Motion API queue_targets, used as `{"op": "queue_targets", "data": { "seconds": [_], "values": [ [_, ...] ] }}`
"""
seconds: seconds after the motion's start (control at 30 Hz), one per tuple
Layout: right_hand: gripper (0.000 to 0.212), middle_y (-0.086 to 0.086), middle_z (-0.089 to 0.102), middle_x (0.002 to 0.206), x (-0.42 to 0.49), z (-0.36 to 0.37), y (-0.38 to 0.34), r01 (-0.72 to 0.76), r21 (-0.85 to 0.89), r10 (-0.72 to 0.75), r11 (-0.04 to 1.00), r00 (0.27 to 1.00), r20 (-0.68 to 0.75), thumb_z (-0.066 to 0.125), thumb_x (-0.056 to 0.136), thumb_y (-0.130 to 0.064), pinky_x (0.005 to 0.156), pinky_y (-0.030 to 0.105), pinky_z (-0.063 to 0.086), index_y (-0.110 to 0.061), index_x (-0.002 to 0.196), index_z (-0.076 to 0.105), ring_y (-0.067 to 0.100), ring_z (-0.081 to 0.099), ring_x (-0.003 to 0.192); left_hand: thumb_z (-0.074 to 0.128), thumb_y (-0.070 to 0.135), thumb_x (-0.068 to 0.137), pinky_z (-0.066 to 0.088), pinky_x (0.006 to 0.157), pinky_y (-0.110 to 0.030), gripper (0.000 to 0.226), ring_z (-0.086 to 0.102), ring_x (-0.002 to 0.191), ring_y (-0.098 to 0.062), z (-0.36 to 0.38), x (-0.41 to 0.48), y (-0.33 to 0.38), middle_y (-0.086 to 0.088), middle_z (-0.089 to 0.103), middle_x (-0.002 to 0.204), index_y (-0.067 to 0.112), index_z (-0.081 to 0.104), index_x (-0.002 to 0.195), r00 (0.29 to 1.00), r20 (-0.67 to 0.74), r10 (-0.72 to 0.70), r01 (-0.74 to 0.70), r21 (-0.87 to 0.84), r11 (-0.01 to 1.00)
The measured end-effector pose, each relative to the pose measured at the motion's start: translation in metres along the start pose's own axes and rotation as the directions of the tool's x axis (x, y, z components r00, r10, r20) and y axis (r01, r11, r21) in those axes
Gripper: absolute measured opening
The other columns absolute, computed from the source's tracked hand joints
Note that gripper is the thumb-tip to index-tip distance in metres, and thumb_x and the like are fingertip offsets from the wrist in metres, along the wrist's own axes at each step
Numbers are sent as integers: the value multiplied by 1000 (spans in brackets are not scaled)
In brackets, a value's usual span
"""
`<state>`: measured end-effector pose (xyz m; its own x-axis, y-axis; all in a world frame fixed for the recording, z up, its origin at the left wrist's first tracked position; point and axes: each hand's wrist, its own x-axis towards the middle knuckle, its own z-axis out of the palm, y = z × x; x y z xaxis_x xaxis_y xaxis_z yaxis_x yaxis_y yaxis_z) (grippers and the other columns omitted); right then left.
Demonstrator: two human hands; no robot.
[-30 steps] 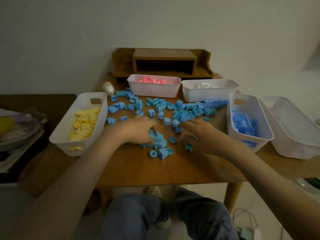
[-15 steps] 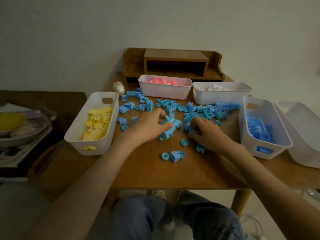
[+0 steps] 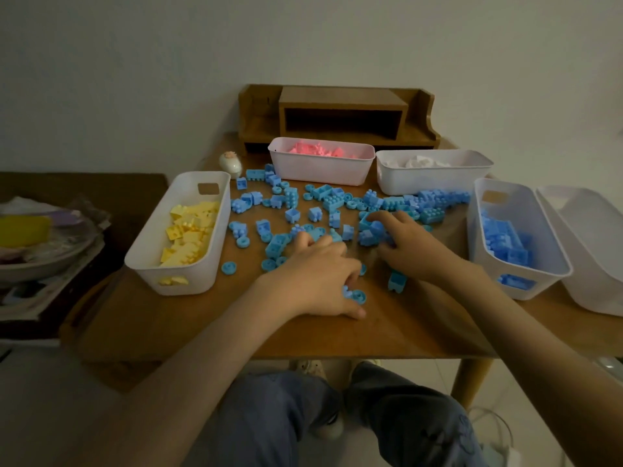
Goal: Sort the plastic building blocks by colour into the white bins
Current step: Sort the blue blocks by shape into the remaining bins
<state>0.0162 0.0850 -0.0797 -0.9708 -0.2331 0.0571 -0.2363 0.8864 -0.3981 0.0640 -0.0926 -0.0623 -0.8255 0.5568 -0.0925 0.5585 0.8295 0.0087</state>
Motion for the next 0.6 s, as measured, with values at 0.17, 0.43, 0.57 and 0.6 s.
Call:
{"op": "queue_targets", "data": {
  "seconds": [0.17,0.43,0.57,0.6],
  "values": [
    [40,4,39,128,8,7,-4,8,-58,-2,998,996,92,50,92,-16,88,30,42,-29,128,37,18,44,107,57,54,85,21,90,-37,23,37,107,-13,5,8,-5,9,43,97,32,51,87,999,-31,-12,9,-109,994],
    [11,-3,46,106,6,0,5,39,17,-39,999,999,17,47,95,-15,77,24,40,-23,101,43,13,48,93,59,45,88,33,85,-23,44,43,107,-9,-14,18,-10,2,46,124,19,49,123,977,-132,-168,100,-410,906],
    [13,-2,42,107,7,-11,12,7,116,5,993,995,-103,41,97,-15,78,24,42,-20,106,49,12,49,90,53,37,93,35,83,-22,50,47,111,-12,-25,36,-13,-4,37,137,16,39,136,942,-183,-280,152,-511,846],
    [14,0,41,107,9,-14,15,-13,143,30,990,992,-120,39,98,-15,75,22,41,-20,105,49,9,47,85,50,35,96,34,82,-22,47,46,105,-11,-26,41,-14,-4,35,136,15,39,137,941,-200,-273,136,-513,847]
  ]
}}
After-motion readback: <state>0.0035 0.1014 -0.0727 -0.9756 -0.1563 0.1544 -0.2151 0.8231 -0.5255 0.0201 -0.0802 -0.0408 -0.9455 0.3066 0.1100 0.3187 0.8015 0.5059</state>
